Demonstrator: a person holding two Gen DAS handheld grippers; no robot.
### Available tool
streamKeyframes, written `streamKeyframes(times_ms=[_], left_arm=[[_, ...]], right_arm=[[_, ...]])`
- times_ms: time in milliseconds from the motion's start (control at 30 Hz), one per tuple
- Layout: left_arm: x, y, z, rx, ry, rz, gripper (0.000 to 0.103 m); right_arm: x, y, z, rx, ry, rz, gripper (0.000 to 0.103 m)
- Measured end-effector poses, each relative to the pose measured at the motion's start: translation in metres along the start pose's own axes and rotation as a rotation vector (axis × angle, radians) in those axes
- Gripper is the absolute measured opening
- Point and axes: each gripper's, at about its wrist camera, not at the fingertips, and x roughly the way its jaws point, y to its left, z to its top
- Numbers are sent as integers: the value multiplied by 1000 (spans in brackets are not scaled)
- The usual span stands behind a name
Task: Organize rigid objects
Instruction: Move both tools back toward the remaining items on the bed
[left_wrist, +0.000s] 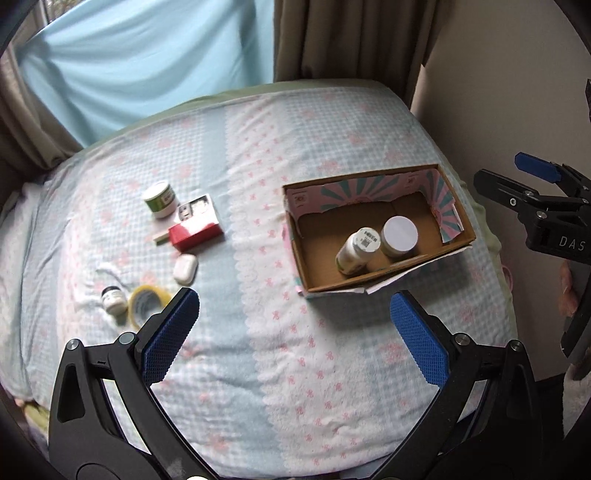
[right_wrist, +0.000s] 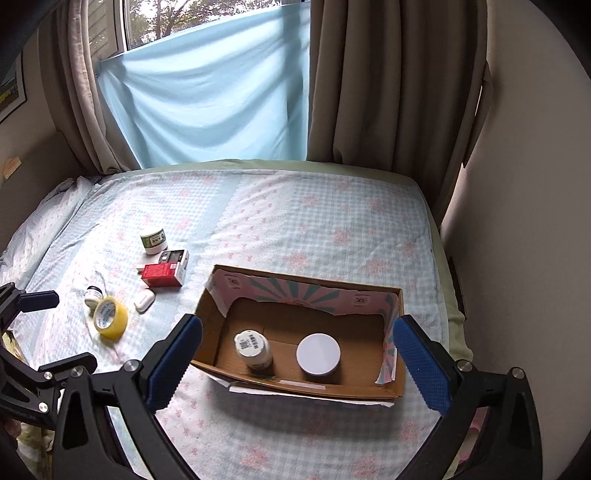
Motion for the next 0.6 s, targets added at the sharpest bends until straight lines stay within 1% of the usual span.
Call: streamKeyframes(times_ms=[100,200,333,400,467,600], left_arm=[[-20,30,-17,-44,-18,28,103],[-34,64,-34,-98,-16,57,103],[-50,111,-52,-176,-23,66,103],[-53,136,-58,-211,-24,71,103],[-57,160,-62,-244,-28,79,103],[-59,208,-67,-308,-30,92,103]], right_arm=[[-11,23,6,-12,-5,25,103],[-18,48,12,-18,-3,55,103],[-25,84,21,-29,0,81,103],[-24,103,28,-38,6,108,103],[-21,124,35,-70,11,136,103],[-7,164,52,-167,24,163,103]])
